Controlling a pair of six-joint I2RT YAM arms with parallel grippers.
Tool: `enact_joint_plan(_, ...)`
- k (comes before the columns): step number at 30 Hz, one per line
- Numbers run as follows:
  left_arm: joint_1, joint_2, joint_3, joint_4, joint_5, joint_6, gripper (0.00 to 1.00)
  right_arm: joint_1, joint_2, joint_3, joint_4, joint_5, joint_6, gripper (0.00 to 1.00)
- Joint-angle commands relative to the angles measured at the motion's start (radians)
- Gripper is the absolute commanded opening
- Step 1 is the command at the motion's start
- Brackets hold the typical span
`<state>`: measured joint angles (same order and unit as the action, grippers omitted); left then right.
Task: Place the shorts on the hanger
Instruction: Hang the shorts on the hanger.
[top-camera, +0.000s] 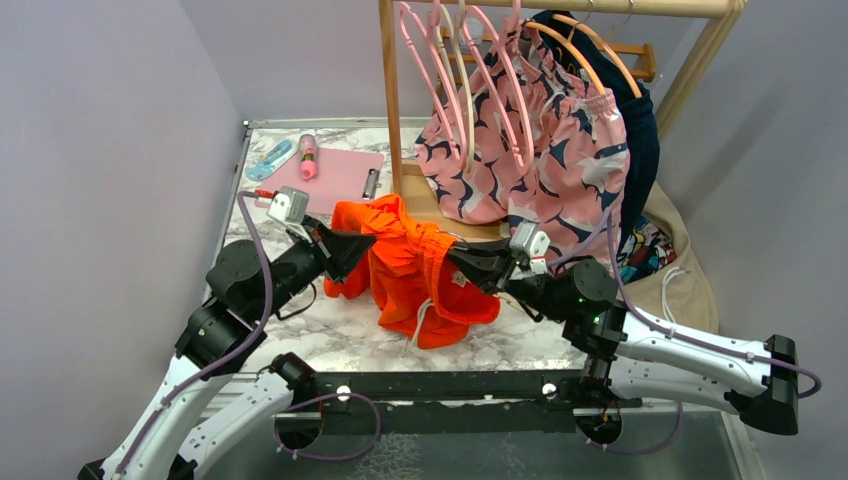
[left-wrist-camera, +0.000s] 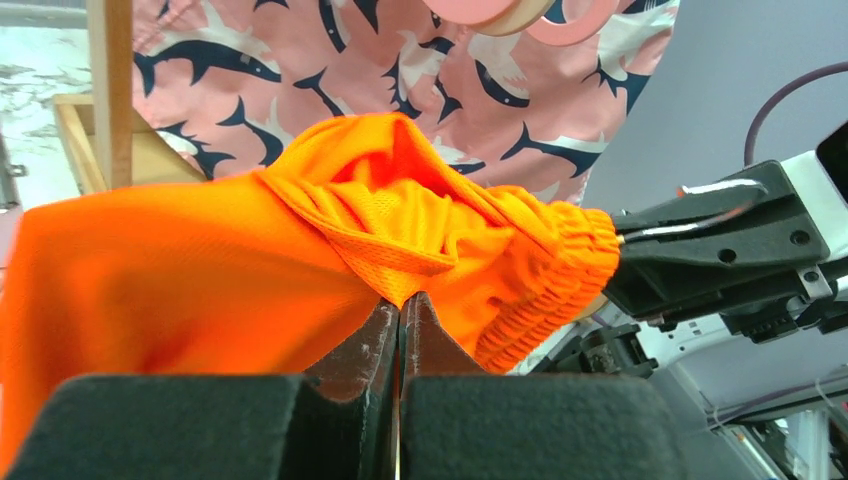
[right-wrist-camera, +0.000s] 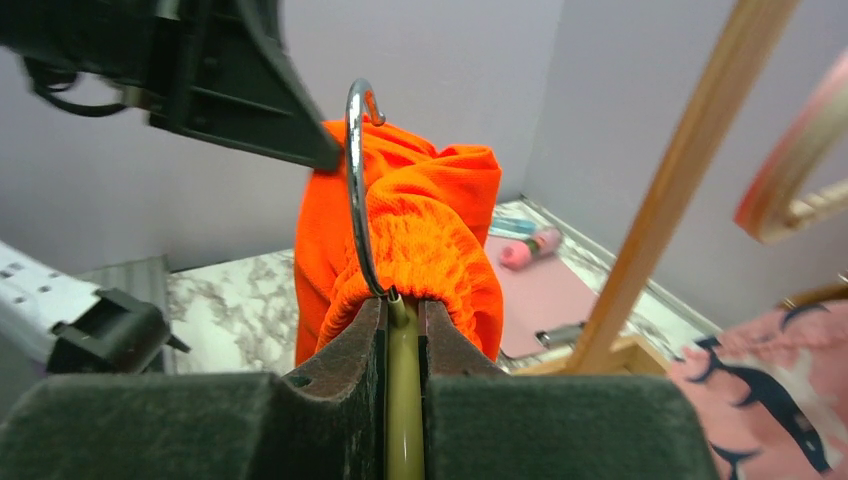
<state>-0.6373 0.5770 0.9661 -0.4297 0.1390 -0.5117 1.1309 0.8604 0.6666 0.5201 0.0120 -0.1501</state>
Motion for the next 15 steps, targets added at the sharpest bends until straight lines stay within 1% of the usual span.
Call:
enact_joint_plan(1,-0.002,-0.063,-0.019,-0.012,-0.024,0.001,0.00,-0.005,-0.038,0.021,0.011,0.250,-0.041,0.01)
enact_joint_plan(4,-0.002,-0.090,-0.037,-0.021,-0.007,-0.014,0.00,-0.006,-0.038,0.014,0.026,0.322,-0.049,0.01)
enact_joint_plan(8,-0.002,-0.108,-0.053,-0.026,0.011,-0.034,0.00,-0.006,-0.026,0.021,0.025,0.348,-0.060,0.01)
enact_joint_plan(11,-0.003,-0.116,-0.069,-0.027,0.030,-0.055,0.00,-0.006,-0.022,0.013,0.049,0.346,-0.053,0.01)
enact_joint_plan(15,-0.002,-0.113,-0.115,-0.017,0.091,-0.102,0.00,-0.006,-0.024,-0.006,0.140,0.296,-0.038,0.01)
